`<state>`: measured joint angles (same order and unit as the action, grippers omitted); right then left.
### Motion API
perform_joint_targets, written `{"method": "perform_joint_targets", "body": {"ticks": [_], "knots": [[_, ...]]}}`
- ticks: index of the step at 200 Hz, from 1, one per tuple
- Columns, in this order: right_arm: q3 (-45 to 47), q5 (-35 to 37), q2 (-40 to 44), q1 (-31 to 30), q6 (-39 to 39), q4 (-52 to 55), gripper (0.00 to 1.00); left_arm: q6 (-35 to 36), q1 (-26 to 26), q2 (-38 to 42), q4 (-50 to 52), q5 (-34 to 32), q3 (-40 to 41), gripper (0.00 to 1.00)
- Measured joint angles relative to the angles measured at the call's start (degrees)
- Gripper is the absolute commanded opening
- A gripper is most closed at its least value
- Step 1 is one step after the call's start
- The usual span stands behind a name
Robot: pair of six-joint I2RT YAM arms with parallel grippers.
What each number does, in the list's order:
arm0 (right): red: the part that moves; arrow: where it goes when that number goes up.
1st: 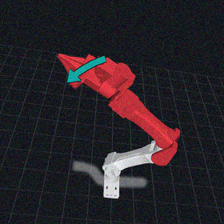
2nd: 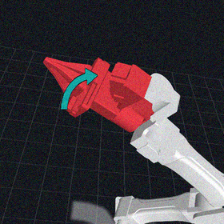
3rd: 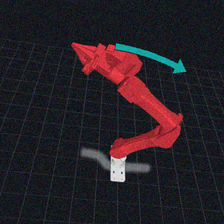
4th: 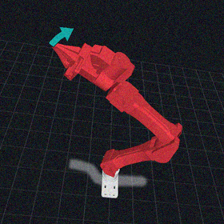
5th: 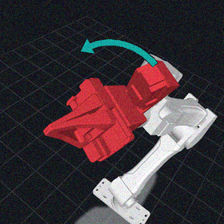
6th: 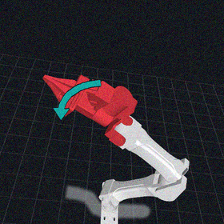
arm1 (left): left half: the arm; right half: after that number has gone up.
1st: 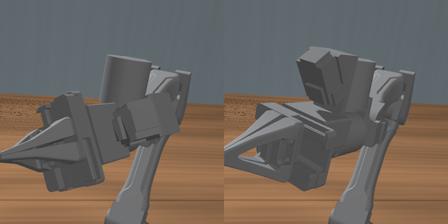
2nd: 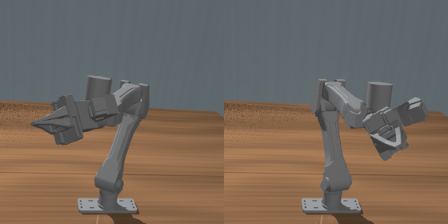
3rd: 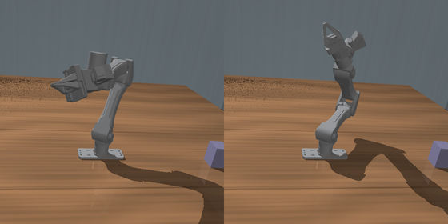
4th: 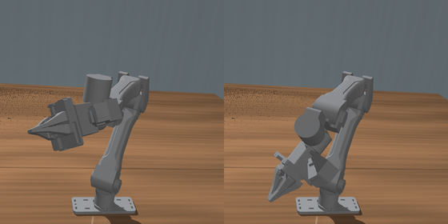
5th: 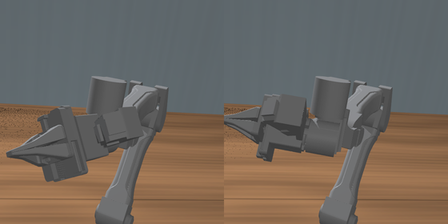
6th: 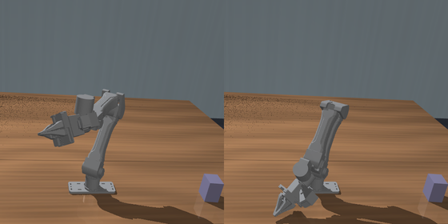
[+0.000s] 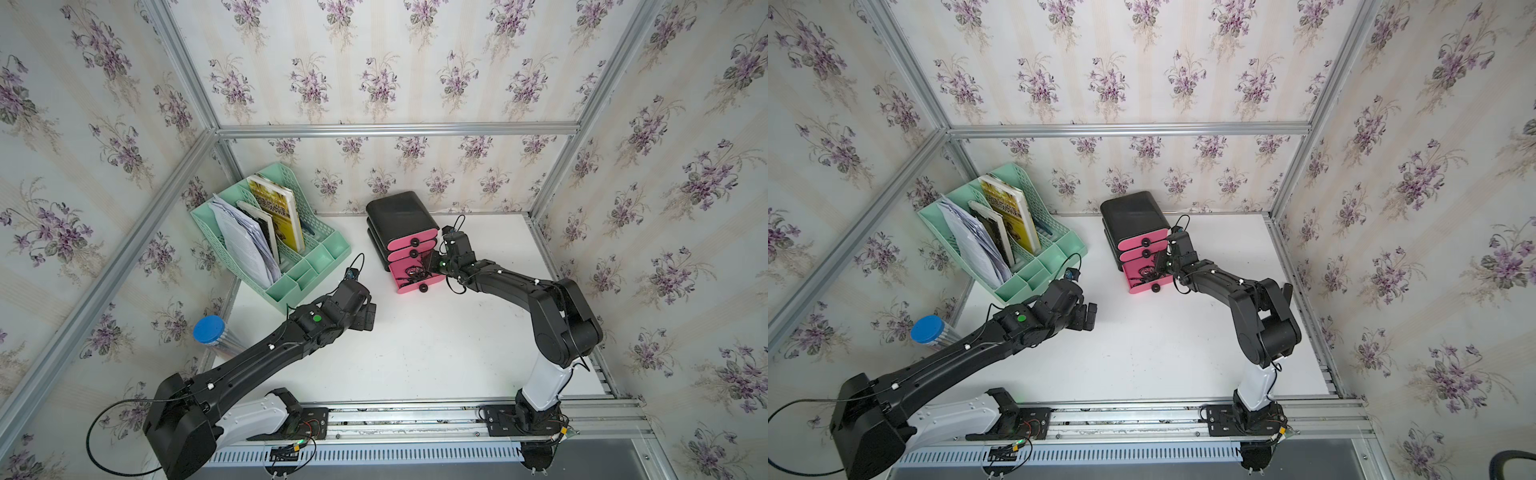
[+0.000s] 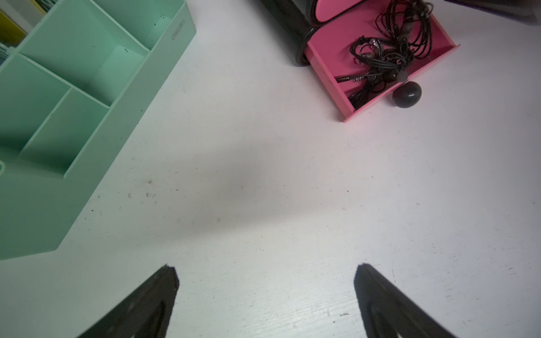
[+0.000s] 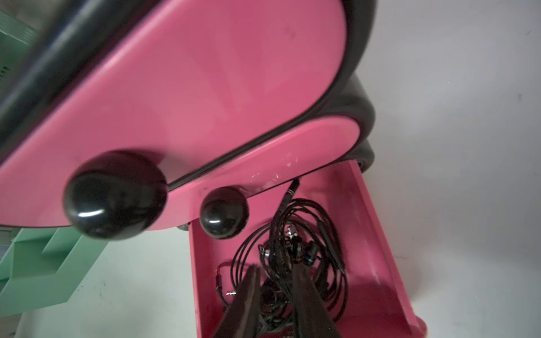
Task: Place the wired earphones into the drawer by color
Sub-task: Place the wired earphones in the drawer.
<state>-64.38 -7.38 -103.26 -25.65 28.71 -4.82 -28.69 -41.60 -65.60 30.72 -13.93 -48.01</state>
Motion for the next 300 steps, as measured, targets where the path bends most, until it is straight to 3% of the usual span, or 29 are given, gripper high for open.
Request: {"method": "perform_joint_targets", "body": {"ticks": [141, 300], "knots": [[3.56, -10.03, 3.23, -1.09, 3.08, 1.01, 0.30, 0.02, -0.02, -0.59, -0.07, 0.02, -0.17, 0.99], [1.90, -10.86, -2.60, -3.91, 4.28, 2.14, 0.30, 0.02, -0.02, -1.05, -0.28, 0.00, -0.39, 0.99]]}}
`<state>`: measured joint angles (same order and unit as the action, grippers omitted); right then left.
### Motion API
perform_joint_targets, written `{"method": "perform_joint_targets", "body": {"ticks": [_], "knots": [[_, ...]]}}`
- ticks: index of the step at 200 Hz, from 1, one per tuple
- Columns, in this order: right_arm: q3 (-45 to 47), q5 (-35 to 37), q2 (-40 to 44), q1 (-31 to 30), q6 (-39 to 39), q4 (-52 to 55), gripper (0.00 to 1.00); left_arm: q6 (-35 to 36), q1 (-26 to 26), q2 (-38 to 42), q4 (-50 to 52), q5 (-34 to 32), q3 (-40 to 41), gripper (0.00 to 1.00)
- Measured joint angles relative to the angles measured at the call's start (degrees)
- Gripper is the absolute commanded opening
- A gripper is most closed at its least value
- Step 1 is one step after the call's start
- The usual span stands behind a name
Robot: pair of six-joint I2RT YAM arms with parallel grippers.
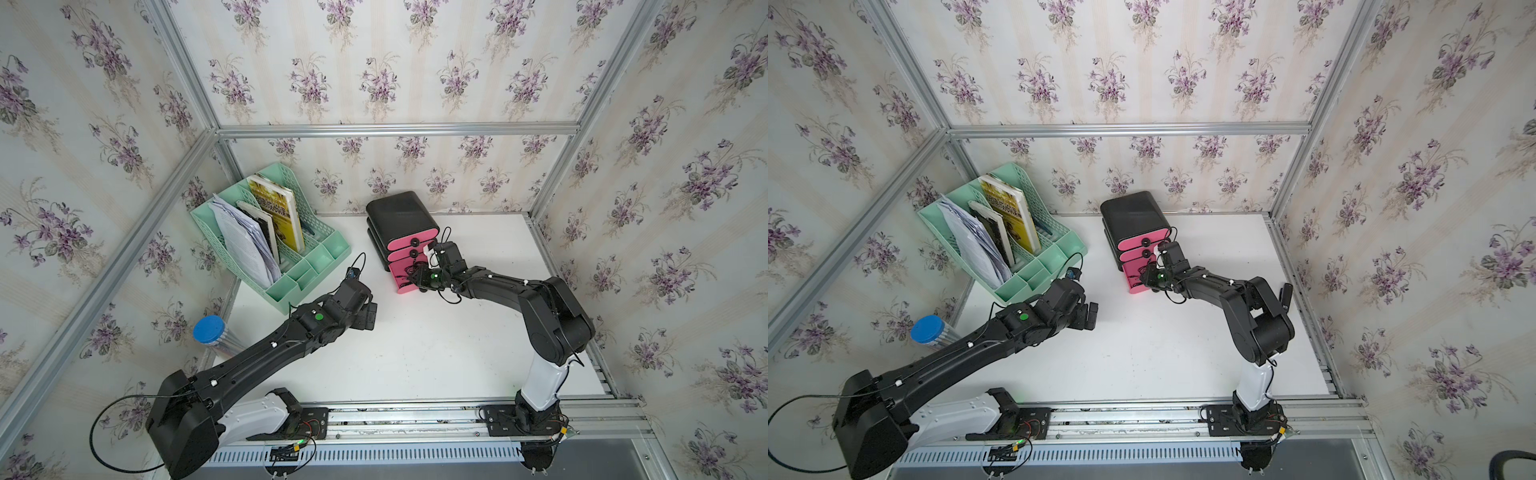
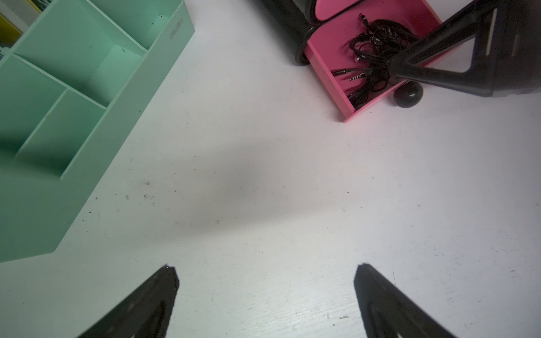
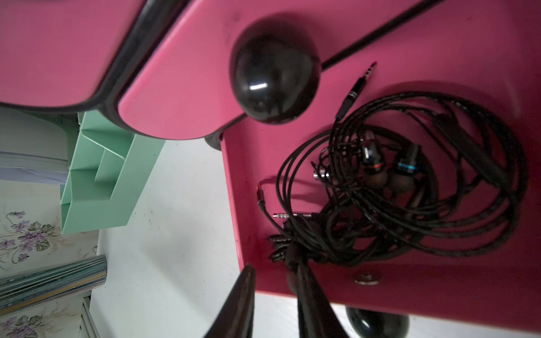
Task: Place the wired earphones into the drawer by color
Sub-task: Place the wired earphones in the drawer, then close the drawer in the storage box.
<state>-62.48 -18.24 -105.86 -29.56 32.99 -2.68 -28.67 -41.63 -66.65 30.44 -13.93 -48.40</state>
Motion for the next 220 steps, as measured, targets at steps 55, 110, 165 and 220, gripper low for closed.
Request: {"method": "perform_joint_targets", "body": {"ticks": [55, 110, 165, 220], "knots": [[-2.71, 0.87, -2.97, -0.70, 0.31, -0.02, 0.30, 0.00, 0.02, 0.98, 0.33, -0.57, 0.57, 0.99], [-4.07, 0.96, -3.63, -0.81, 1.09, 0.44, 0.30, 0.00, 0.13, 1.03, 0.70, -0.81, 0.81, 0.99], [-1.18, 2.27, 3.26, -0.81, 0.13, 1.29, 0.33, 0.02, 0.35, 0.22, 0.22, -0.74, -0.07, 0.99], [5.03, 8.76, 9.27, -0.79, -1.44, 4.00, 0.32, 0.24, 1.22, -1.49, -0.92, 0.24, -2.45, 0.99]]}}
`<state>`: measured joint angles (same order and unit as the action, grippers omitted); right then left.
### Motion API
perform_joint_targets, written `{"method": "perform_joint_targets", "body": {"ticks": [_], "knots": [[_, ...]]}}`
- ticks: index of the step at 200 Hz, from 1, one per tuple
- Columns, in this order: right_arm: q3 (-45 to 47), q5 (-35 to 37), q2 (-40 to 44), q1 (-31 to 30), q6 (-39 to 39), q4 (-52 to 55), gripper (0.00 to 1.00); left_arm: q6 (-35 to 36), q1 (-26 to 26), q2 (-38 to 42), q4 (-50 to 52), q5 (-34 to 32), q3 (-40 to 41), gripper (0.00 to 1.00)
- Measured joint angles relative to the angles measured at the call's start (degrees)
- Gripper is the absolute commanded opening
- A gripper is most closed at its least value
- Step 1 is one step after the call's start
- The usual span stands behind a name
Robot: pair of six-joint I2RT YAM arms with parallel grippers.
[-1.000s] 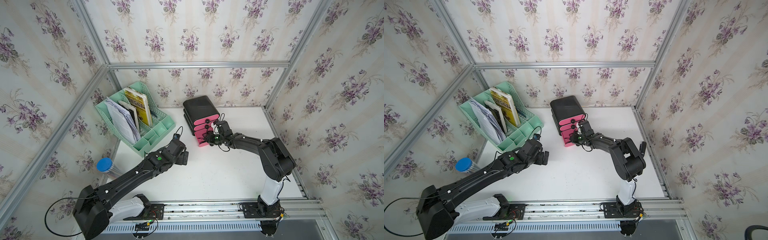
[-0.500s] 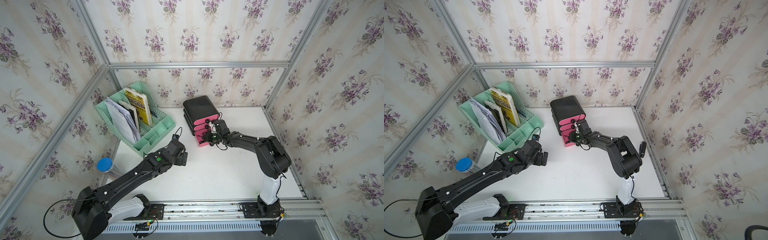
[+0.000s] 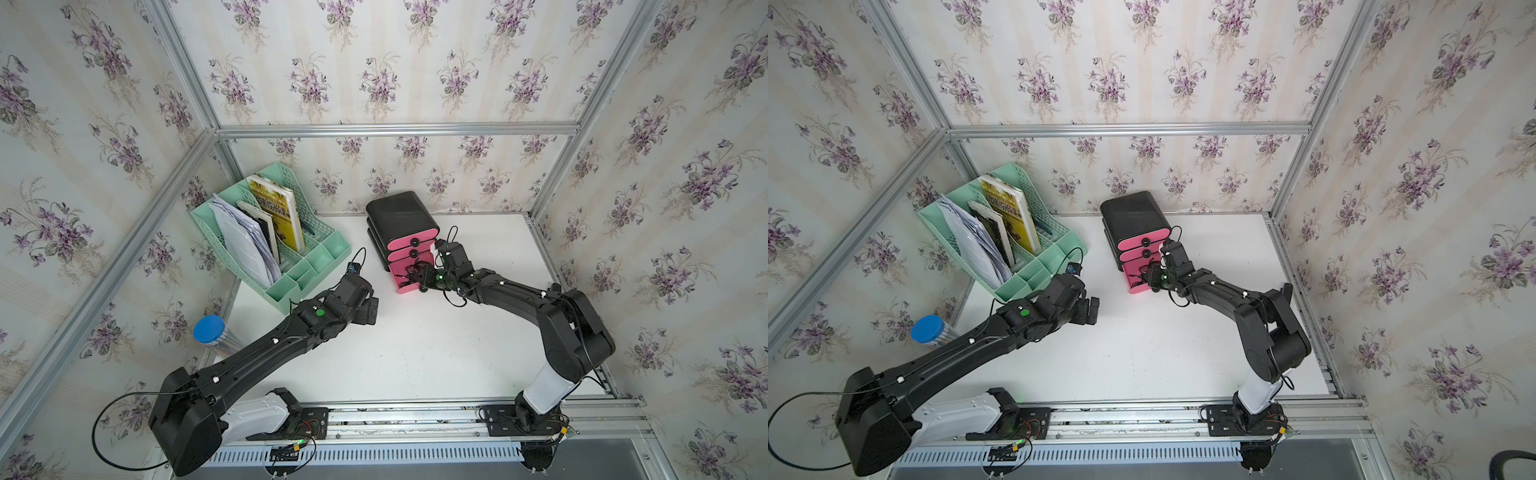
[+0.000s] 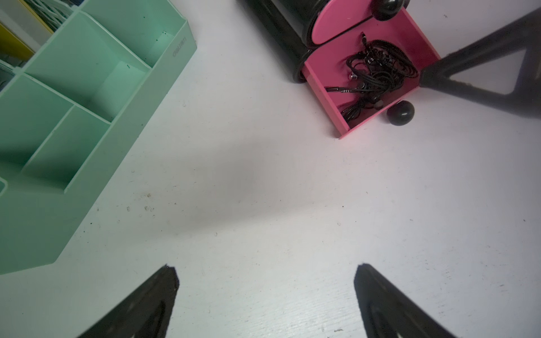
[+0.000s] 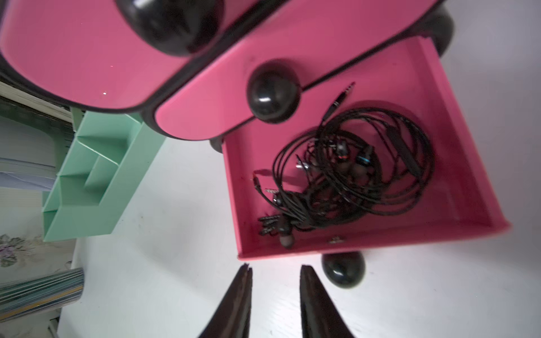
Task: Place the wired earphones into the drawer by color
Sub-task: Close the drawer in the storage box.
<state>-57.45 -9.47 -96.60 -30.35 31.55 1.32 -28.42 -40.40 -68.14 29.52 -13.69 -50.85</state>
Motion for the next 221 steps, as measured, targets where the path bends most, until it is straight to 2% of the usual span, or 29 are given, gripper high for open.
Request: {"method": "perform_joint_targets", "body": {"ticks": [43, 89, 221], "knots": [[5.60, 2.99, 1.22, 1.99, 0.28, 0.04, 0.26, -0.02, 3.45, -1.73, -0.66, 2.56, -1.44, 0.99], [6.29, 4.02, -1.75, 2.99, 1.05, -2.12, 0.18, -0.02, 4.33, -2.69, -1.03, 4.66, -2.23, 0.99], [1.51, 4.00, -7.39, 4.52, 2.58, -6.38, 0.17, 0.00, 5.68, -4.87, -2.29, 6.38, -2.47, 0.99]]}}
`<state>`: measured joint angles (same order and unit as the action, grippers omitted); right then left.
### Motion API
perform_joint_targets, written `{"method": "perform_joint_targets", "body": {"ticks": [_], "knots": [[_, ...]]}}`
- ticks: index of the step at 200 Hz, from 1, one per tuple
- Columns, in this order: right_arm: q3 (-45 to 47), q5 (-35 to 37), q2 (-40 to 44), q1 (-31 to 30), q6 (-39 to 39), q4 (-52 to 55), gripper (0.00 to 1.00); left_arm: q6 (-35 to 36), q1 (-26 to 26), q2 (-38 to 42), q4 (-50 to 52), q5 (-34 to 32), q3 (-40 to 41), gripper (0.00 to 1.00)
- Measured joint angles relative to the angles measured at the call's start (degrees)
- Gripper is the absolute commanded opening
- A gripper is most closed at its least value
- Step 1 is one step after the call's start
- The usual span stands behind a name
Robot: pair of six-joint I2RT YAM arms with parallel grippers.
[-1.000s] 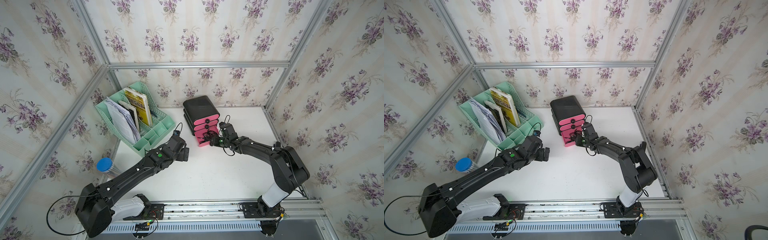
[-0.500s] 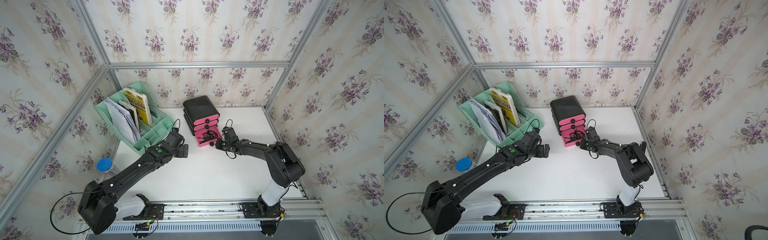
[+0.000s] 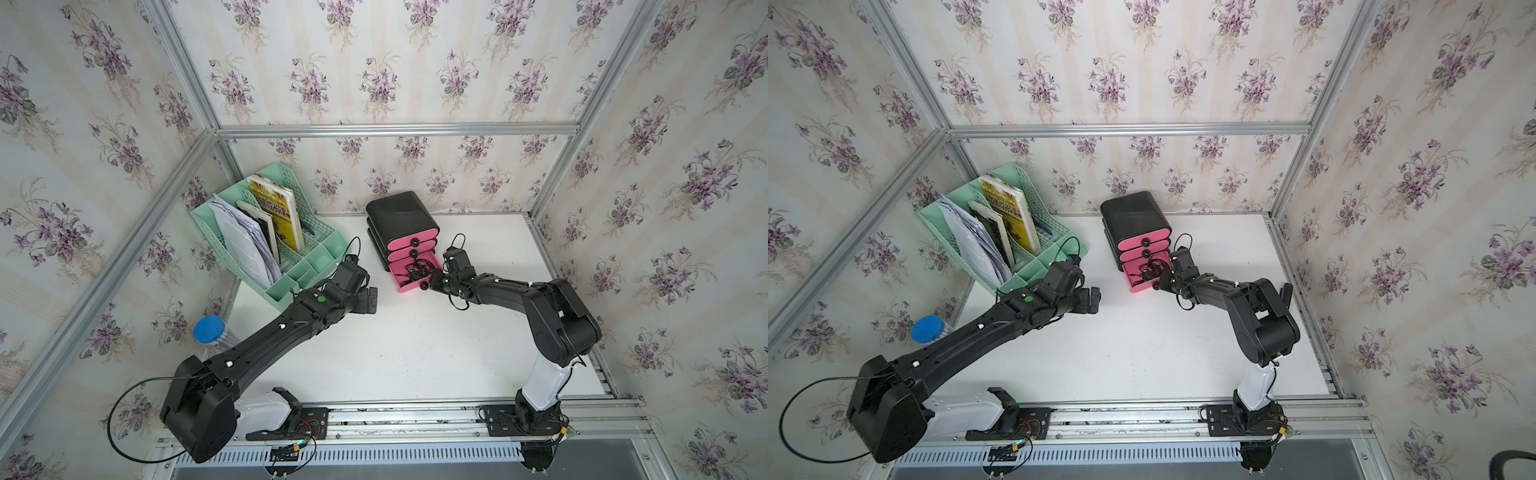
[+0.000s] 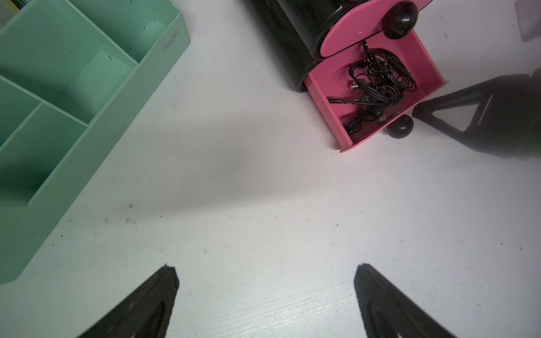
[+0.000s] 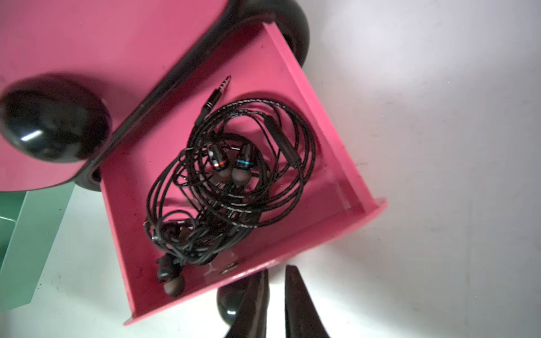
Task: Place the wired earphones into the drawer by color
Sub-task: Close the drawer in the storage box.
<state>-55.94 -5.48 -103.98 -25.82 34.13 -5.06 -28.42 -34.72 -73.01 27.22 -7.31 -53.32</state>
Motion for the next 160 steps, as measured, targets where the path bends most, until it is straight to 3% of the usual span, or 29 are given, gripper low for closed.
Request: {"method": "perform_joint_targets", "body": {"ticks": [160], "knots": [[-9.97, -1.46, -7.93, 0.35, 0.20, -0.07, 0.17, 0.00, 1.03, 0.61, 0.02, 0.22, 1.36, 0.99]]}}
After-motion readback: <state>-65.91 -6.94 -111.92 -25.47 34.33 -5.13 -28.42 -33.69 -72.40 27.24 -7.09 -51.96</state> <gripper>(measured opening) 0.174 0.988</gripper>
